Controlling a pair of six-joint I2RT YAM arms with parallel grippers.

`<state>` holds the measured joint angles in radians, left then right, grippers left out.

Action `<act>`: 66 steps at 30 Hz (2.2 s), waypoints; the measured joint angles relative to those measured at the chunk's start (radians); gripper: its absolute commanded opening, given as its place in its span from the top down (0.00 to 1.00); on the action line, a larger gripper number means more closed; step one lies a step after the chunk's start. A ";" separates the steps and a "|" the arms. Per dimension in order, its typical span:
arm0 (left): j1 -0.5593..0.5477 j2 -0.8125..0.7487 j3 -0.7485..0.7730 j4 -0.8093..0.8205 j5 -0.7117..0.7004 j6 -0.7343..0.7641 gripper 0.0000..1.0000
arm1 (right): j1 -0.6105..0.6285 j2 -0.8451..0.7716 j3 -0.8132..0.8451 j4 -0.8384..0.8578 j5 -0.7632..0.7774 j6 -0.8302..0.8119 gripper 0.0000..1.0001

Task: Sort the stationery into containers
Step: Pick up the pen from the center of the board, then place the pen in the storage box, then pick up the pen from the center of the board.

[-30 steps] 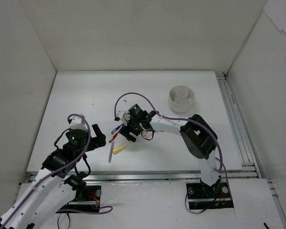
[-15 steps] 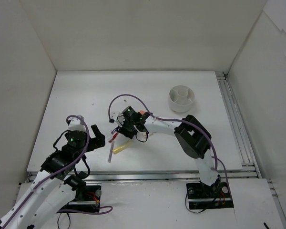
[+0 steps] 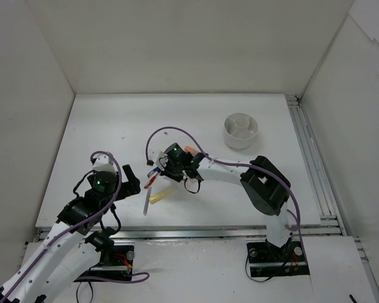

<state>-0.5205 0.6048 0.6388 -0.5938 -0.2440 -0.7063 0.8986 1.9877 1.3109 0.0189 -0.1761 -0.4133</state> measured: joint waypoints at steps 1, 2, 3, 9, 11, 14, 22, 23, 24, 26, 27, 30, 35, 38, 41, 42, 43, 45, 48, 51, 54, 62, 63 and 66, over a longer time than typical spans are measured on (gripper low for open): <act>0.000 0.005 0.000 0.000 0.000 0.000 0.00 | -0.001 -0.024 -0.023 0.027 -0.001 0.005 1.00; 0.000 0.008 0.000 0.000 0.000 0.000 0.00 | -0.001 -0.057 -0.048 0.053 -0.003 0.013 1.00; 0.000 0.010 0.000 0.001 0.000 0.000 0.00 | -0.003 -0.095 -0.081 0.095 -0.006 0.023 1.00; 0.000 0.018 -0.023 0.039 0.001 0.015 0.00 | -0.132 -0.315 -0.227 0.377 -0.008 0.130 1.00; 0.000 0.031 -0.027 0.060 0.002 0.019 0.00 | -0.229 -0.346 -0.238 0.462 0.007 0.165 1.00; 0.000 0.061 -0.028 0.088 0.008 0.022 0.00 | -0.362 -0.350 -0.241 0.563 0.015 0.204 1.00; 0.000 0.159 -0.026 0.106 0.010 0.027 0.00 | -0.601 -0.303 -0.287 0.774 0.014 0.269 1.00; 0.000 0.169 -0.023 0.107 0.011 0.027 0.00 | -0.615 -0.285 -0.286 0.788 0.013 0.275 1.00; 0.000 0.181 -0.018 0.108 0.011 0.027 0.00 | -0.625 -0.268 -0.285 0.801 0.012 0.281 1.00; 0.000 0.203 -0.005 0.113 0.011 0.027 0.00 | -0.637 -0.232 -0.283 0.819 0.011 0.292 1.00; 0.000 0.213 0.003 0.116 0.011 0.027 0.00 | -0.640 -0.216 -0.282 0.827 0.012 0.295 1.00; 0.000 0.237 0.022 0.129 0.011 0.027 0.00 | -0.642 -0.182 -0.283 0.840 0.012 0.305 1.00; 0.000 0.257 0.034 0.135 0.011 0.027 0.00 | -0.643 -0.157 -0.294 0.895 0.018 0.313 1.00; 0.000 0.257 0.035 0.135 0.011 0.027 0.00 | -0.644 -0.145 -0.304 0.919 0.019 0.320 1.00; 0.000 0.257 0.035 0.135 0.011 0.027 0.00 | -0.645 -0.134 -0.309 0.936 0.020 0.331 1.00; 0.000 0.256 0.035 0.135 0.011 0.027 0.00 | -0.645 -0.133 -0.315 0.943 0.021 0.333 0.98; 0.000 0.255 0.035 0.135 0.011 0.027 0.00 | -0.645 -0.133 -0.322 0.951 0.023 0.335 0.96; 0.000 0.250 0.035 0.134 0.011 0.027 0.00 | -0.645 -0.133 -0.341 0.965 0.031 0.339 0.91; 0.000 0.238 0.035 0.134 0.011 0.027 0.00 | -0.645 -0.134 -0.379 0.985 0.033 0.344 0.87; 0.000 0.225 0.035 0.133 0.012 0.027 0.00 | -0.647 -0.145 -0.417 0.989 0.033 0.352 0.83; 0.000 0.219 0.035 0.132 0.018 0.027 0.00 | -0.645 -0.203 -0.449 0.987 0.032 0.355 0.67; 0.000 0.217 0.035 0.129 0.042 0.026 0.00 | -0.608 -0.485 -0.492 1.025 0.038 0.326 0.02; 0.000 0.220 0.035 0.130 0.046 0.026 0.00 | -0.603 -0.517 -0.501 1.030 0.036 0.325 0.02; 0.000 0.248 0.035 0.135 0.064 0.028 0.00 | -0.593 -0.587 -0.529 1.035 0.010 0.339 0.02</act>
<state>-0.5205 0.8528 0.6735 -0.4587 -0.1802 -0.6785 0.3054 1.4010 0.7822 1.0542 -0.1665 -0.0746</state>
